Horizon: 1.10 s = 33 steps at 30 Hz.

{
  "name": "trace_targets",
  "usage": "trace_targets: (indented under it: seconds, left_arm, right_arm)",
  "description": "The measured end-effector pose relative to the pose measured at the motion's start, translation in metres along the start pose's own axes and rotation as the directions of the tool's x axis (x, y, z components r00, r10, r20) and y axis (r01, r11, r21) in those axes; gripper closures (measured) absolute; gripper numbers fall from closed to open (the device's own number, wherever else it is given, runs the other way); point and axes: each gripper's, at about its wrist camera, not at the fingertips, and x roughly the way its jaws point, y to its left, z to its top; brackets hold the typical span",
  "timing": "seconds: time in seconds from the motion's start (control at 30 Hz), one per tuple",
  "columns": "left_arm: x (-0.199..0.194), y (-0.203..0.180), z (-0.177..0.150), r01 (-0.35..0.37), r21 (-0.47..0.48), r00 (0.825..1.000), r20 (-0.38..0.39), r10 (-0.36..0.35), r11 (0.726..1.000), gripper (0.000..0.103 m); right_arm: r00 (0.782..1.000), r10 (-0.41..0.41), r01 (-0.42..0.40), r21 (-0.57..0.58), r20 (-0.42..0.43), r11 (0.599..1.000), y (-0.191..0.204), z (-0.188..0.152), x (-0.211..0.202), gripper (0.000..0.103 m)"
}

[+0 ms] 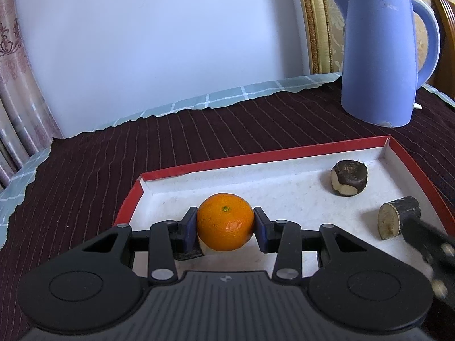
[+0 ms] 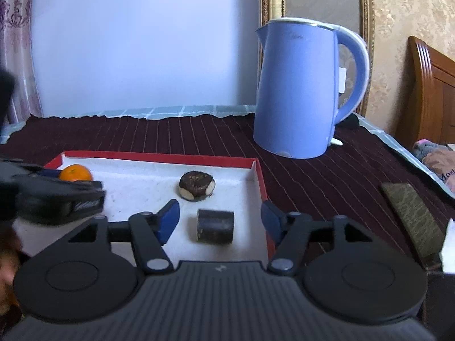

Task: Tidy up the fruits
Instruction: 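Open the right tool to drop the dark cylinder while the left tool releases the orange, then move both tools back toward the loose fruits beside the tray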

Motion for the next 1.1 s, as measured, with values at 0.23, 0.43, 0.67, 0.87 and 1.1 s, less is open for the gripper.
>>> trace_targets:
  seconds: [0.23, 0.43, 0.67, 0.87, 1.1]
  left_arm:
    - [0.000, -0.008, 0.000, 0.011, 0.014, 1.000, 0.000, -0.011, 1.000, 0.062]
    - [0.003, -0.012, -0.003, 0.002, 0.026, 1.000, -0.010, -0.002, 1.000, 0.061]
    - [-0.008, -0.011, -0.003, -0.039, 0.040, 0.999, 0.036, 0.038, 0.998, 0.038]
    - [-0.023, 0.001, -0.009, -0.046, 0.015, 0.998, 0.044, 0.045, 0.999, 0.036]
    - [-0.037, 0.022, -0.022, -0.030, -0.053, 0.999, 0.041, 0.032, 0.998, 0.033]
  right_arm:
    - [0.999, -0.011, 0.008, 0.057, 0.045, 0.998, -0.011, -0.015, -0.034, 0.016]
    - [0.997, -0.043, 0.040, 0.052, 0.062, 0.998, -0.010, -0.023, -0.050, 0.000]
    - [1.000, 0.006, -0.008, 0.106, 0.016, 0.994, -0.015, -0.031, -0.052, 0.000]
    - [0.998, 0.039, -0.041, 0.039, 0.040, 0.998, -0.006, -0.039, -0.062, 0.000]
    - [0.999, 0.025, -0.024, -0.077, 0.021, 0.997, 0.015, -0.046, -0.063, 0.000]
